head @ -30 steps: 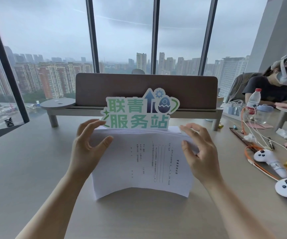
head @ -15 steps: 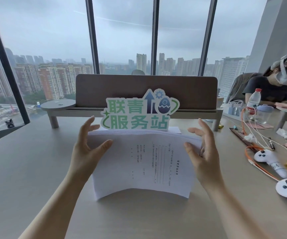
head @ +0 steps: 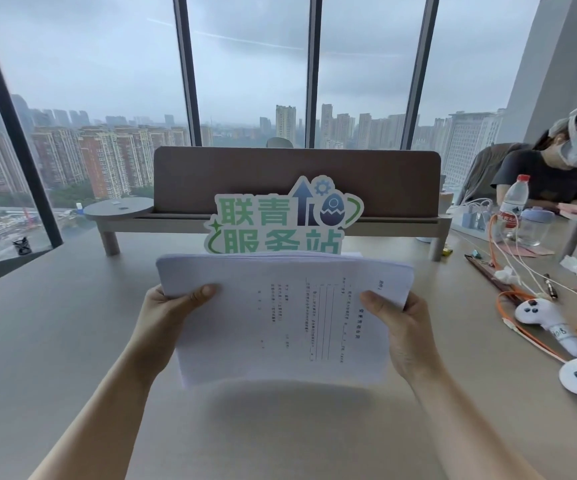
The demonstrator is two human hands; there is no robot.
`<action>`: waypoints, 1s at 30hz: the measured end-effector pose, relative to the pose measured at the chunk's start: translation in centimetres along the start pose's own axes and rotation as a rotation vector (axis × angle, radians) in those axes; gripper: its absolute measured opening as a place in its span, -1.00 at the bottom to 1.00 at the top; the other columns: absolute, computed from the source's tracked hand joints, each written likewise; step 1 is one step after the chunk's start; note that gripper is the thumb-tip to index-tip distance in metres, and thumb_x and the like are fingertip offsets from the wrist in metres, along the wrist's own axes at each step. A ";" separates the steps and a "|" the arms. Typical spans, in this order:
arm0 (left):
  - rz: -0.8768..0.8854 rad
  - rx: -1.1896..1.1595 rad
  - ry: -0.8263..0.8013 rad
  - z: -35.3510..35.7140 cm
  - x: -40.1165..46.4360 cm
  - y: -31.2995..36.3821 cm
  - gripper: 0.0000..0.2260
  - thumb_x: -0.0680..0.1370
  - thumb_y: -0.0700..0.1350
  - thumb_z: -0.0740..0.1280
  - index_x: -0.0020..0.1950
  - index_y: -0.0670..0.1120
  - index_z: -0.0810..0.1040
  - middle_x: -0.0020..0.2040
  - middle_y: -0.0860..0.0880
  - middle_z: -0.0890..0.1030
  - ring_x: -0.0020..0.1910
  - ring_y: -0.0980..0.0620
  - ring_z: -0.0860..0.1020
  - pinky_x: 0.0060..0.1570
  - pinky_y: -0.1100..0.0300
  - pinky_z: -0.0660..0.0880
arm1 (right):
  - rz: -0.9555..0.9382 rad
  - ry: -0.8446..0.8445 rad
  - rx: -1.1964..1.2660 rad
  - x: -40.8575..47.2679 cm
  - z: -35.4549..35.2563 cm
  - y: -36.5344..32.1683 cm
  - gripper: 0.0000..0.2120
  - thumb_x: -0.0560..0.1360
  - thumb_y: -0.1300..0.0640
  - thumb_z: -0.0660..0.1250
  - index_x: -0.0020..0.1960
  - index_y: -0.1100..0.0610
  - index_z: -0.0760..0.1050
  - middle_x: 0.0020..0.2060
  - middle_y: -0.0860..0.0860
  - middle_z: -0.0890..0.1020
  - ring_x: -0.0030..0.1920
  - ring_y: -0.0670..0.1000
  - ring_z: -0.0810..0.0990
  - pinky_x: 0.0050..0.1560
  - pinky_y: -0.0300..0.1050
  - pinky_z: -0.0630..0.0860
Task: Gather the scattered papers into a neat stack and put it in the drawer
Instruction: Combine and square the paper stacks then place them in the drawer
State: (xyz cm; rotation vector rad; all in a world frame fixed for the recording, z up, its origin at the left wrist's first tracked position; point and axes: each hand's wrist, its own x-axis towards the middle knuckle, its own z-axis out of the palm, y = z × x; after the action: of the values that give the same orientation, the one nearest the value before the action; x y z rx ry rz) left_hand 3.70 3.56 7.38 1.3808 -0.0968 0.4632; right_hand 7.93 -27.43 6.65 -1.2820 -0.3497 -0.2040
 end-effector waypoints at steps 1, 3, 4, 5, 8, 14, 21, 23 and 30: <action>0.007 0.013 -0.018 -0.4 -0.1 -0.1 -0.44 -0.04 0.19 0.64 -0.16 -0.06 0.73 -0.17 -0.04 0.72 -0.21 0.04 0.68 -0.27 0.22 0.59 | -0.011 -0.015 -0.015 -0.1 0.0 0.1 -0.77 0.34 0.22 0.44 0.00 0.20 0.65 -0.08 0.17 0.73 -0.10 0.17 0.71 -0.16 0.03 0.61; -0.015 0.024 -0.039 -1.1 -0.3 -1.0 -0.40 -0.03 0.21 0.64 -0.09 -0.06 0.72 -0.08 -0.07 0.72 -0.12 0.01 0.68 -0.20 0.21 0.60 | -0.035 -0.032 -0.004 -0.5 0.1 0.2 -0.68 0.34 0.26 0.42 0.10 0.19 0.57 -0.09 0.12 0.71 -0.12 0.11 0.69 -0.19 -0.04 0.59; -0.043 0.017 -0.041 -1.2 -0.5 -1.3 -0.39 -0.03 0.21 0.64 -0.08 -0.06 0.72 -0.06 -0.09 0.72 -0.10 -0.01 0.68 -0.18 0.21 0.61 | -0.054 -0.019 0.014 -0.7 0.1 0.2 -0.63 0.36 0.31 0.43 0.15 0.14 0.53 -0.10 0.07 0.70 -0.13 0.05 0.68 -0.20 -0.10 0.59; -0.059 0.007 -0.042 -1.3 -0.6 -1.6 -0.38 -0.04 0.20 0.65 -0.08 -0.07 0.72 -0.06 -0.10 0.72 -0.11 -0.02 0.68 -0.18 0.20 0.61 | -0.086 0.010 0.014 -0.7 0.1 0.1 -0.58 0.39 0.36 0.43 0.18 0.06 0.50 -0.11 0.02 0.68 -0.12 0.00 0.67 -0.18 -0.16 0.59; -0.055 0.002 -0.054 -1.1 -0.6 -1.6 -0.53 0.08 0.12 0.64 -0.11 -0.08 0.73 -0.09 -0.10 0.72 -0.16 -0.01 0.69 -0.22 0.20 0.61 | -0.219 0.044 -0.108 -0.1 0.5 -0.9 -0.49 0.48 0.45 0.34 0.16 -0.13 0.52 -0.06 -0.02 0.61 -0.06 0.00 0.58 -0.04 -0.15 0.54; 0.064 -0.020 -0.021 -0.1 -0.1 1.0 -0.89 0.28 -0.18 0.45 -0.28 0.01 0.73 -0.28 0.04 0.71 -0.31 0.12 0.66 -0.32 0.26 0.59 | -0.393 0.068 -0.124 0.7 1.1 -3.2 -0.62 0.44 0.29 0.38 0.14 -0.12 0.52 0.01 0.15 0.59 -0.05 0.10 0.57 0.02 0.03 0.52; 0.003 0.056 0.042 -1.2 -1.3 -2.2 -0.36 -0.05 0.20 0.65 -0.11 -0.13 0.71 -0.12 -0.09 0.72 -0.15 0.00 0.68 -0.22 0.21 0.61 | -0.352 0.033 -0.186 -0.9 0.2 1.1 -0.41 0.43 0.20 0.41 0.34 -0.27 0.39 0.30 0.16 0.50 0.32 0.22 0.48 0.35 0.38 0.35; -0.050 0.070 0.060 -1.2 -1.7 -3.0 -0.29 -0.09 0.21 0.64 -0.08 -0.16 0.69 -0.11 -0.12 0.72 -0.15 -0.04 0.68 -0.23 0.19 0.61 | -0.373 0.048 -0.226 -1.0 0.2 1.3 -0.35 0.43 0.21 0.40 0.36 -0.34 0.33 0.40 0.08 0.44 0.43 0.17 0.39 0.44 0.32 0.26; -0.086 0.038 0.117 -0.5 -2.7 -2.8 -0.32 -0.11 0.26 0.62 -0.19 -0.16 0.68 -0.23 -0.07 0.71 -0.28 0.03 0.66 -0.33 0.23 0.59 | -0.429 0.036 -0.341 -1.2 0.5 0.5 -0.48 0.44 0.20 0.36 0.19 -0.37 0.43 0.16 -0.31 0.56 0.25 -0.13 0.51 0.29 -0.19 0.42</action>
State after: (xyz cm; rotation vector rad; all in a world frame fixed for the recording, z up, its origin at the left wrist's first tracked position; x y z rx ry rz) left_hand 2.18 3.07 3.81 1.3865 0.0676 0.4750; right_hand 6.90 -26.82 5.85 -1.5241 -0.5752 -0.6725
